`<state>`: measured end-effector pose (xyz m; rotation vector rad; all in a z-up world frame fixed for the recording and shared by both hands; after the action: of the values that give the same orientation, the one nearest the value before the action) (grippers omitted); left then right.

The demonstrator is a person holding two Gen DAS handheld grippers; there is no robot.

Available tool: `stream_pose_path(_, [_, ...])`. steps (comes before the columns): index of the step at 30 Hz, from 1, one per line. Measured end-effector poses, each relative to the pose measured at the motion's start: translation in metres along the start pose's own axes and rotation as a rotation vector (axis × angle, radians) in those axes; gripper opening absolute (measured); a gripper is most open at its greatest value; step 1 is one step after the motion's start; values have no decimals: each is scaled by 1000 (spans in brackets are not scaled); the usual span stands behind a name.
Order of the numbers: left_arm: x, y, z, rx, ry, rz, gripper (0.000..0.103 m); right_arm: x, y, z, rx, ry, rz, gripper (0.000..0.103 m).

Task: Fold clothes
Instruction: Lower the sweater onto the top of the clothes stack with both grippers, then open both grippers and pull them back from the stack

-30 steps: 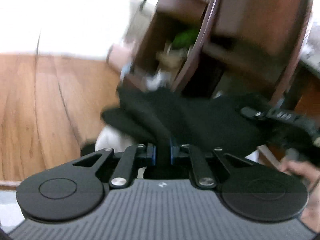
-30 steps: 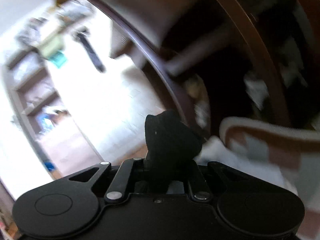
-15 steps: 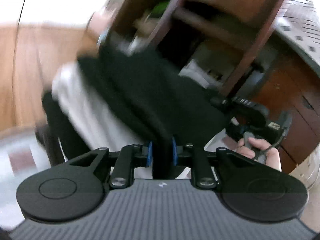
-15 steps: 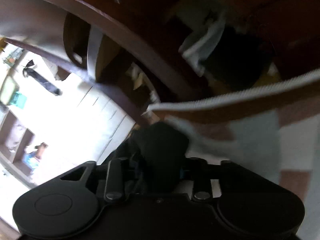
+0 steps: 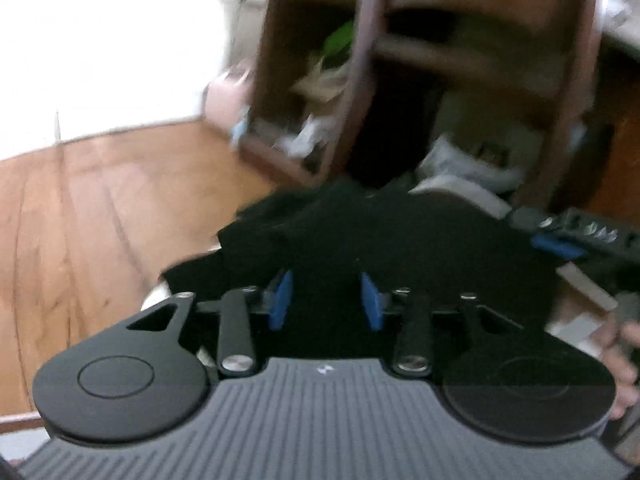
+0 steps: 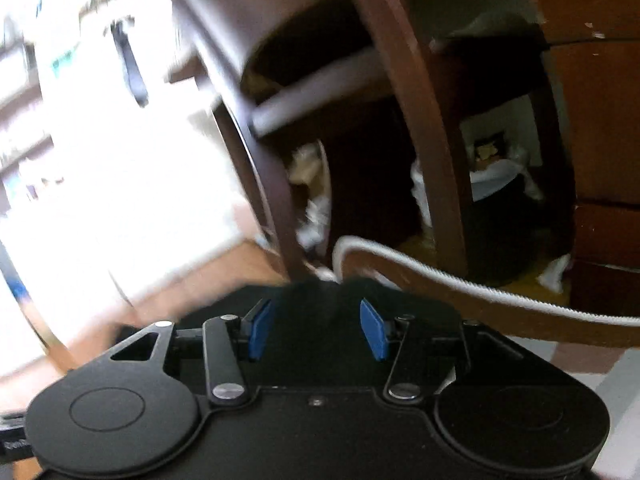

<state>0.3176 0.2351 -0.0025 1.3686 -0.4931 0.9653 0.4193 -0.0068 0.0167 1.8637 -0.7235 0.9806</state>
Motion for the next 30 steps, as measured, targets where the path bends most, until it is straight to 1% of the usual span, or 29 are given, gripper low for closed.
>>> stream_pose_path(1, [-6,-4,-4,13,-3,-5,38,-3,-13,-1,-18,19,-12,53])
stream_pose_path(3, [-14,-7,-12,23,-4,7,38,-7,-27,-1,-17,45,5,53])
stream_pose_path(4, [-18,-8,-17,16,13,14,38,-9,-32,-1,-23,65,8,53])
stream_pose_path(7, [-21,-16,-30,-35,93,3,38,-16,-43,-12,-44,101,25,53])
stream_pose_path(9, [-21,-17,-31,-45,103,-1,38,-21,-42,-14,-35,92,36,53])
stream_pose_path(13, [-22,-25,-29,-50,86,-1,38,-29,-46,-12,-23,54,59,53])
stream_pose_path(15, [-19,-25,-30,-52,88,-18,38,-29,-39,-15,-43,42,60,53])
stream_pose_path(18, [-14,-22,-29,-35,86,-45,38,-28,-18,-25,-103,82,46,54])
stream_pose_path(20, [-12,-14,-25,0,61,-49,38,-41,8,-29,-143,78,77,65])
stream_pose_path(21, [-14,-5,-21,24,46,-49,39,-51,23,-28,-170,52,105,74])
stream_pose_path(22, [-15,3,-18,48,31,-49,42,-60,35,-27,-164,9,108,74])
stream_pose_path(23, [-16,12,-15,72,16,-49,56,-69,46,-25,-157,-34,111,74])
stream_pose_path(24, [-21,24,-9,79,-7,-45,69,-77,58,-24,-148,-75,110,74])
stream_pose_path(25, [-26,35,-3,68,-33,-38,90,-84,68,-25,-126,-101,95,74])
stream_pose_path(26, [-34,46,3,56,-52,-29,95,-90,77,-28,-115,-112,73,74])
stream_pose_path(28, [-52,71,8,40,-45,-25,97,-100,98,-40,-111,-113,32,74])
stream_pose_path(30, [-70,91,8,6,-1,-65,98,-105,123,-58,-99,-70,2,75])
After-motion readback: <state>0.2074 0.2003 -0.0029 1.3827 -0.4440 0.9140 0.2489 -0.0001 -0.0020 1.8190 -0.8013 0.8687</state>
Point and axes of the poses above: each gripper's, at about its wrist camera, not at the fingertips, and y roughly against the way its jaws point, z to its right, x to its top, the point moved 5 cm from there along -y, roughly the way its jaws point, and after that the axes turned 4 degrees about -z, right-handed, at the moved point
